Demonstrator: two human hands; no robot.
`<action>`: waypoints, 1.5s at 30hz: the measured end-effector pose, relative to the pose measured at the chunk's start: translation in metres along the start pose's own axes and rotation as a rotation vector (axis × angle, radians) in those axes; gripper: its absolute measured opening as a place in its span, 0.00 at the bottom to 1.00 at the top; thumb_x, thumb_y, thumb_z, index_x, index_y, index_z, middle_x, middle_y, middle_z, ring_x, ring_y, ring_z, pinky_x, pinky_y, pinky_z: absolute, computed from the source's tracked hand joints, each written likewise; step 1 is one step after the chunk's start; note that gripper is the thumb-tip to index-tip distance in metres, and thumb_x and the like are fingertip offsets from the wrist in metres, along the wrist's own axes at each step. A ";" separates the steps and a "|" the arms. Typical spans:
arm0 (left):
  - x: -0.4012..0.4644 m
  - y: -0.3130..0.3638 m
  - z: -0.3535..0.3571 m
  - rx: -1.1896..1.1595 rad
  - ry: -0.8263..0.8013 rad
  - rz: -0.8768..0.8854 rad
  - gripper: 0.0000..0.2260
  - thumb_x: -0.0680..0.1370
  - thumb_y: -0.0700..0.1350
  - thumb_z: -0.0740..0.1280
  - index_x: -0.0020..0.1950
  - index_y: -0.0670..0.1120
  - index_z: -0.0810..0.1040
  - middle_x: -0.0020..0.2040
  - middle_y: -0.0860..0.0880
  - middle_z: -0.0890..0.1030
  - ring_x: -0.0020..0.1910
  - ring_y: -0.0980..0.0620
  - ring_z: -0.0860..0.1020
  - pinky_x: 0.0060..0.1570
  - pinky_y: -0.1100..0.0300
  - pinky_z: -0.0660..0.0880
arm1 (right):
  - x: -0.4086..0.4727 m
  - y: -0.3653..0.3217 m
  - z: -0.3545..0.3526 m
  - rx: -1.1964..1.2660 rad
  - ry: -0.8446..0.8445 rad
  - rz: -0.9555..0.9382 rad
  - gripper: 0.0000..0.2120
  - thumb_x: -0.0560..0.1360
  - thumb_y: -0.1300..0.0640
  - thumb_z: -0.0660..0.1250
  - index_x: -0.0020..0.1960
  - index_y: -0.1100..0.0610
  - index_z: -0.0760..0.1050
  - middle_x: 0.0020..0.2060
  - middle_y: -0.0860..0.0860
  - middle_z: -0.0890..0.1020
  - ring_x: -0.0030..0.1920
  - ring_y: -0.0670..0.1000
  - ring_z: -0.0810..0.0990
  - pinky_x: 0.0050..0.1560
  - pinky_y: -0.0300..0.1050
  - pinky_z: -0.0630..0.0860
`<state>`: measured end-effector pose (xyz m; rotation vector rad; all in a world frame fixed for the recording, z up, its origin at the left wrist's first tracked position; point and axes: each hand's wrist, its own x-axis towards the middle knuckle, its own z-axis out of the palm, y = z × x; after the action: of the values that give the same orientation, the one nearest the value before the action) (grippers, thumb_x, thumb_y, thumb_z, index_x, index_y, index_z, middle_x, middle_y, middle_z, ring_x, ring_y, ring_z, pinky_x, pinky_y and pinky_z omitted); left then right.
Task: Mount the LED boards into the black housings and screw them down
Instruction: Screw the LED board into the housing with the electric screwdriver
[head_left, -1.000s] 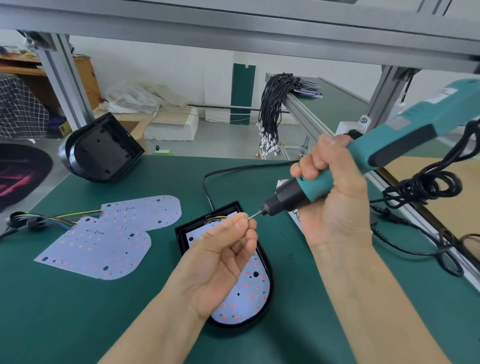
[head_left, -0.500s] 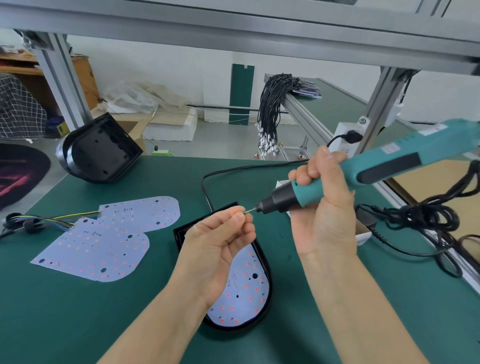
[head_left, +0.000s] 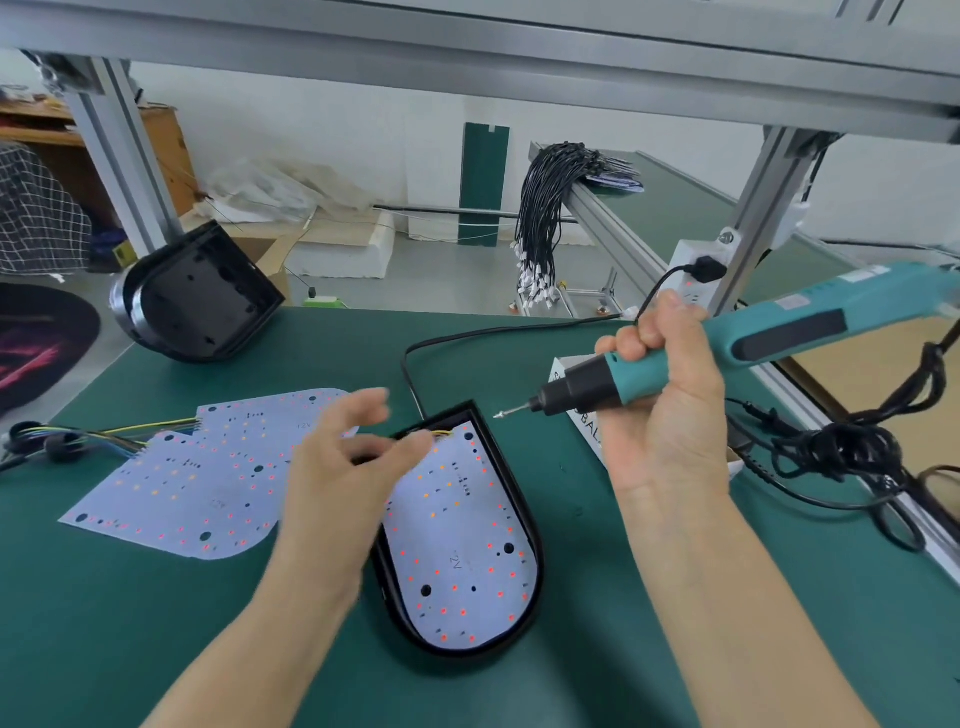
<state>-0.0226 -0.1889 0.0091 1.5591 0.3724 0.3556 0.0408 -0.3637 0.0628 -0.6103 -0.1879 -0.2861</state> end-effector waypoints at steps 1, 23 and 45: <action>0.004 -0.005 -0.011 0.250 0.088 0.027 0.21 0.68 0.52 0.77 0.56 0.53 0.74 0.47 0.58 0.79 0.47 0.55 0.77 0.42 0.60 0.71 | 0.001 0.000 -0.002 -0.011 -0.003 0.005 0.13 0.74 0.61 0.67 0.36 0.52 0.66 0.28 0.46 0.70 0.28 0.44 0.69 0.40 0.39 0.71; 0.037 -0.030 0.026 0.245 -0.153 -0.182 0.08 0.67 0.33 0.74 0.41 0.43 0.81 0.37 0.46 0.85 0.39 0.42 0.84 0.44 0.47 0.80 | 0.023 0.031 -0.040 -0.306 -0.038 0.090 0.16 0.75 0.68 0.65 0.35 0.54 0.64 0.30 0.51 0.65 0.27 0.47 0.67 0.33 0.36 0.70; 0.035 -0.023 0.027 0.283 -0.178 -0.185 0.11 0.64 0.38 0.74 0.45 0.38 0.80 0.44 0.38 0.83 0.45 0.35 0.81 0.50 0.39 0.78 | 0.033 0.039 -0.040 -0.426 -0.312 0.221 0.11 0.68 0.57 0.73 0.33 0.52 0.71 0.28 0.49 0.70 0.28 0.48 0.68 0.36 0.39 0.70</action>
<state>0.0207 -0.1973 -0.0143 1.8001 0.4375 0.0194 0.0877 -0.3635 0.0184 -1.0901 -0.3609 -0.0116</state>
